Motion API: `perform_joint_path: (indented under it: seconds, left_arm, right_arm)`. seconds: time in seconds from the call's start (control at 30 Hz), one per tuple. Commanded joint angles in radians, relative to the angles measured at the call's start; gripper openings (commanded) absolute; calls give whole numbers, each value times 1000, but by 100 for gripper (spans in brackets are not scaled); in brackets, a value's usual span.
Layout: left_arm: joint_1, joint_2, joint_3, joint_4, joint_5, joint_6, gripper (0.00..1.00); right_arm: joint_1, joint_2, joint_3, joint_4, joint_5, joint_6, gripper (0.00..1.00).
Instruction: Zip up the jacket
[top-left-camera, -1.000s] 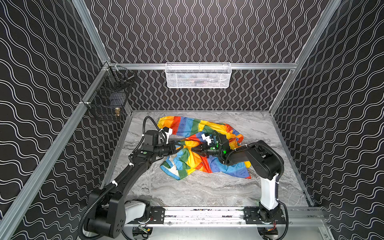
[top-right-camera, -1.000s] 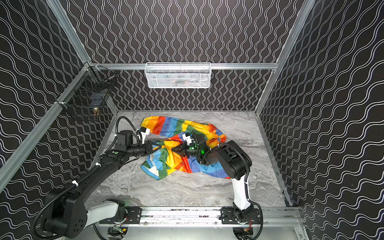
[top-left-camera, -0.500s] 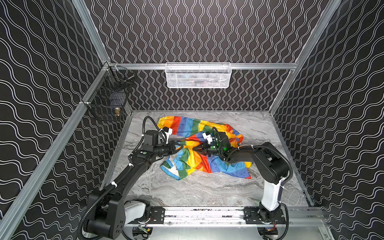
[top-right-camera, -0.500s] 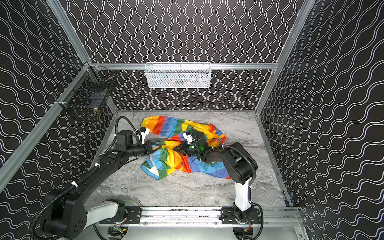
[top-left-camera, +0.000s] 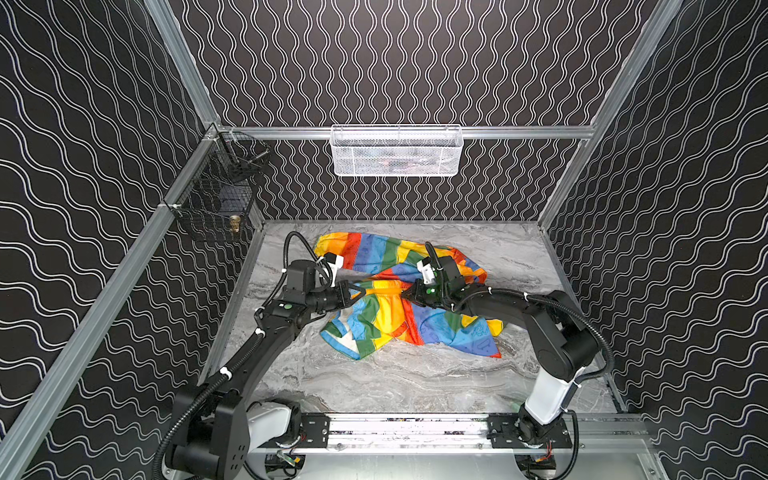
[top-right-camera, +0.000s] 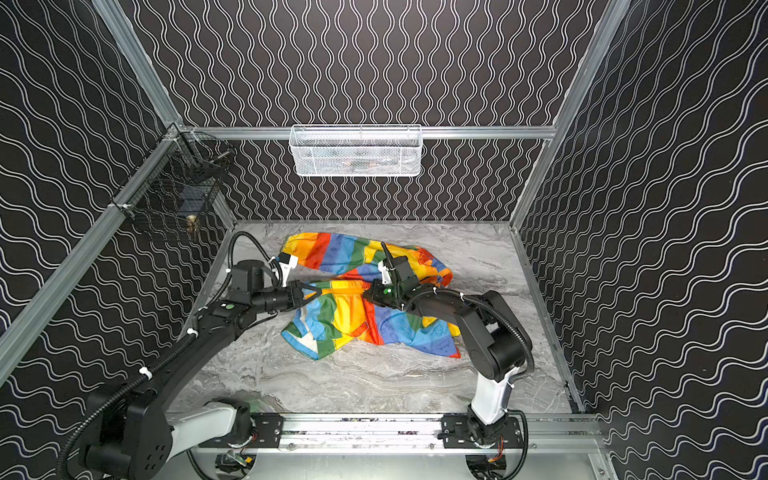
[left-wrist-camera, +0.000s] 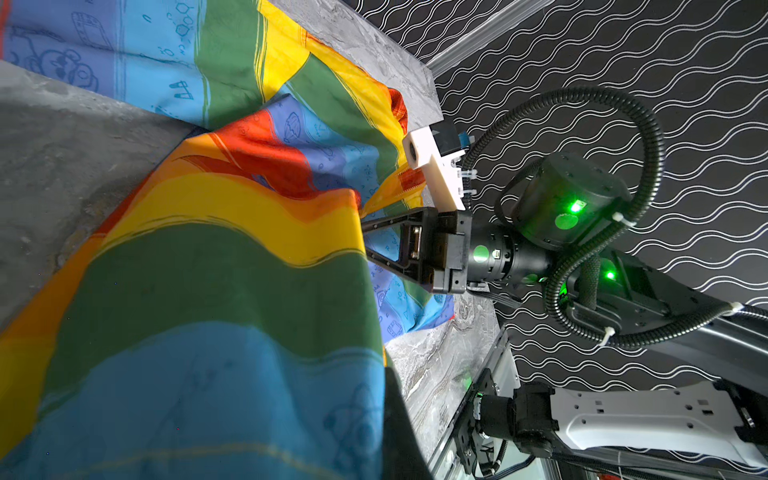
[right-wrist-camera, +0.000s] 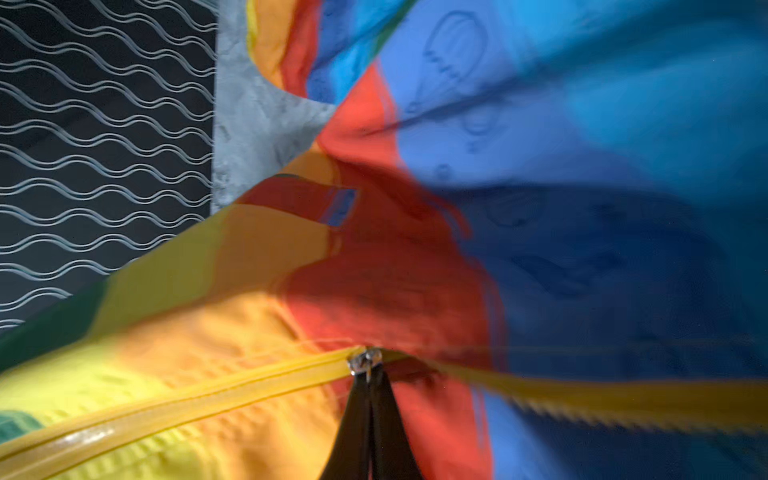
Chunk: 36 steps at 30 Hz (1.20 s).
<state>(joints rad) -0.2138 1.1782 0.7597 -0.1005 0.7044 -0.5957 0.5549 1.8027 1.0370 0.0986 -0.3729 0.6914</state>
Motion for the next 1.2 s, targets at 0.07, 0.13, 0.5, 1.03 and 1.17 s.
perform_joint_path:
  seconds: [0.07, 0.13, 0.5, 1.03, 1.17]
  left_arm:
    - [13, -20, 14, -11, -44, 33, 0]
    - [23, -23, 14, -21, -55, 36, 0]
    - [77, -31, -2, -15, -57, 25, 0]
    - [102, -17, -11, -5, -45, 25, 0]
    - [107, -14, -16, -1, -42, 25, 0]
  right_arm:
    - [-46, -29, -5, -98, 91, -62, 0]
    - [-71, -44, -8, -118, 105, -79, 0]
    - [-267, -88, -15, -227, 150, -168, 0]
    - [-442, -74, 6, -284, 216, -219, 0]
    - [-462, -57, 19, -286, 220, -225, 0]
